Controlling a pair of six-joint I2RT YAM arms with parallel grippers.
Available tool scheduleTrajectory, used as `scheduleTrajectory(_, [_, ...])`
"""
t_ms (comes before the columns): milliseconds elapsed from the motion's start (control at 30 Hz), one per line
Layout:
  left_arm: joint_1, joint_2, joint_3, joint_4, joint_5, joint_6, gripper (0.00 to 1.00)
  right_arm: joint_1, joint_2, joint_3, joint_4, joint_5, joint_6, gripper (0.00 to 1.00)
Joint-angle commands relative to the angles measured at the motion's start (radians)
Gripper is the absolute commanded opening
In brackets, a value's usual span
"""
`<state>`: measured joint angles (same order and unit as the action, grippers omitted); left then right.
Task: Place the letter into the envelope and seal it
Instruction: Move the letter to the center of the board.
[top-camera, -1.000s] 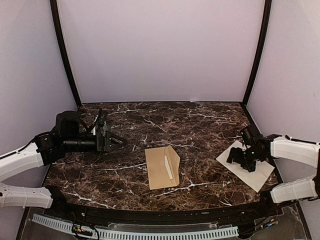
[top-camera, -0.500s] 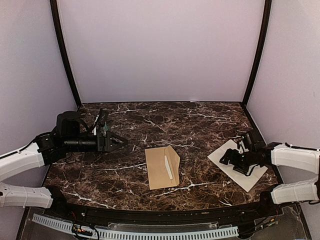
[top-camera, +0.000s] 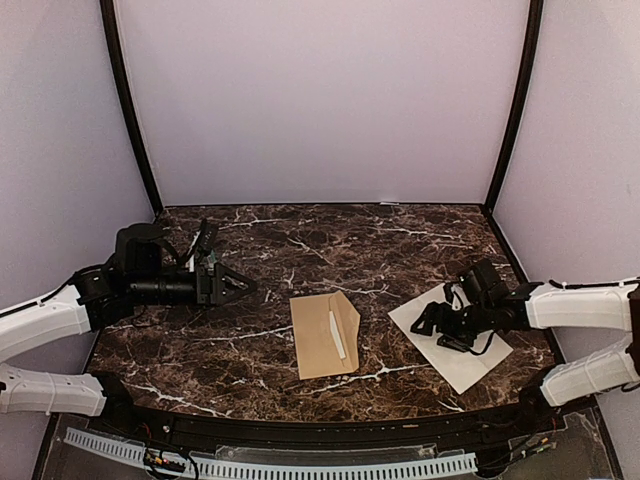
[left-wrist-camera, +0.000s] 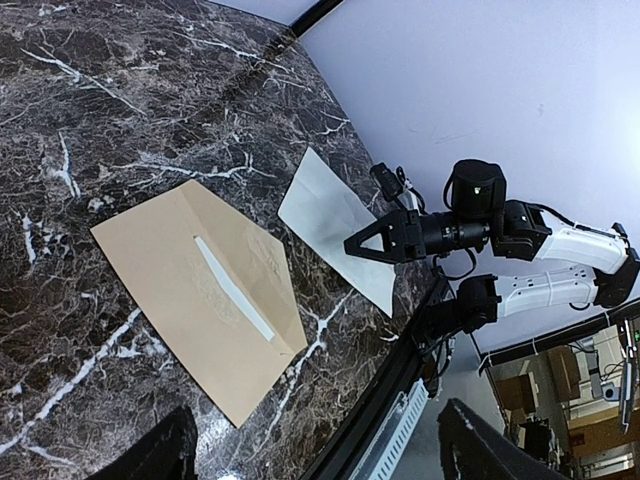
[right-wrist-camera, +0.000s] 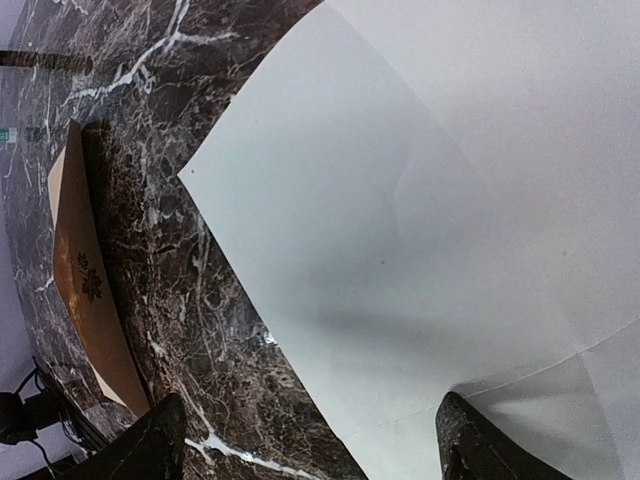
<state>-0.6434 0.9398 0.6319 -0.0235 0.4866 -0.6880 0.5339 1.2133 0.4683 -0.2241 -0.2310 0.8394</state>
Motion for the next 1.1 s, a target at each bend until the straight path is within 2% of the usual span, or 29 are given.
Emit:
scheduleTrajectory(0, [0.005,0.003,-0.008,0.018,0.006,0.010,0.82,0.064,0.058,0.018,0.015,-0.012,0.062,0.83])
scheduleTrajectory(267, [0.005,-0.023,-0.016,0.008,-0.010,-0.006,0.82,0.129,0.127,0.108,0.016,-0.006,0.062,0.83])
scheduleTrajectory(400, [0.005,-0.030,-0.021,-0.012,-0.036,-0.010,0.82,0.128,0.079,0.178,-0.079,0.059,0.051,0.86])
scheduleTrajectory(467, [0.005,-0.023,-0.019,-0.013,-0.036,-0.014,0.82,0.117,0.050,0.214,-0.151,0.113,0.033,0.90])
scheduleTrajectory(633, [0.005,-0.018,-0.017,-0.016,-0.050,-0.028,0.82,0.002,-0.017,0.233,-0.265,0.166,-0.029,0.98])
scheduleTrajectory(867, [0.006,-0.022,-0.020,-0.040,-0.055,-0.038,0.82,-0.222,-0.099,0.154,-0.295,0.155,-0.095,0.99])
scheduleTrajectory(1067, [0.006,-0.056,-0.034,-0.062,-0.072,-0.043,0.83,-0.258,-0.045,0.097,-0.236,0.118,-0.101,0.98])
